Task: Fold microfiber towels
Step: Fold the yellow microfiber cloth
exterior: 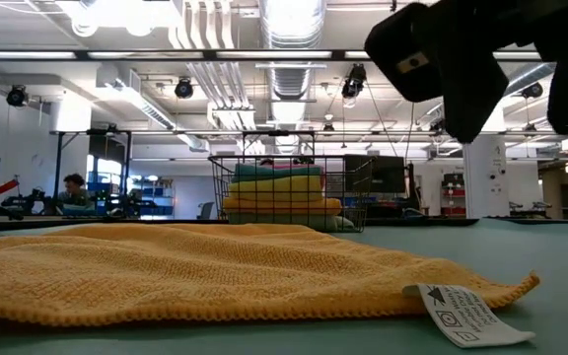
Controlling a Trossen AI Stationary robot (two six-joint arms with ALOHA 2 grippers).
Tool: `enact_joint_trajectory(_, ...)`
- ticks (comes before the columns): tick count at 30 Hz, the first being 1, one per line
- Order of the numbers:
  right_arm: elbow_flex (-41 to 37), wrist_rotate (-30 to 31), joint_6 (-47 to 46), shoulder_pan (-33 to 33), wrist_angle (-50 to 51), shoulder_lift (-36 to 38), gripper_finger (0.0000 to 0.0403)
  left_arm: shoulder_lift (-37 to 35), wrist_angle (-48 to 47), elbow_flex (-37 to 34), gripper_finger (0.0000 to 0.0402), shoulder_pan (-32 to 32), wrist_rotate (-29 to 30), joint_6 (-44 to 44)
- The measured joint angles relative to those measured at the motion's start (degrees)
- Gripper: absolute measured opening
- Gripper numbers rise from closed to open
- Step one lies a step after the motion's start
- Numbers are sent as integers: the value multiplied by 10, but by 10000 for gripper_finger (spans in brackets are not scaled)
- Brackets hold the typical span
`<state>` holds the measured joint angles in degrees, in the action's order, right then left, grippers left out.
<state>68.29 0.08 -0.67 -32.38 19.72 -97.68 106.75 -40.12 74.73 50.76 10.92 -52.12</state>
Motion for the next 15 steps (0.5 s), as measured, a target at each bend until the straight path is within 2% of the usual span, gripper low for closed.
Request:
enact_joint_trajectory(10,0,-16,22,0,-55,-30,164,46,-14,-1,189,-2,2,-4)
enact_joint_trajectory(15,0,-20,20,0,-60,-53,164,57,-22,2,189,-2,6,-49)
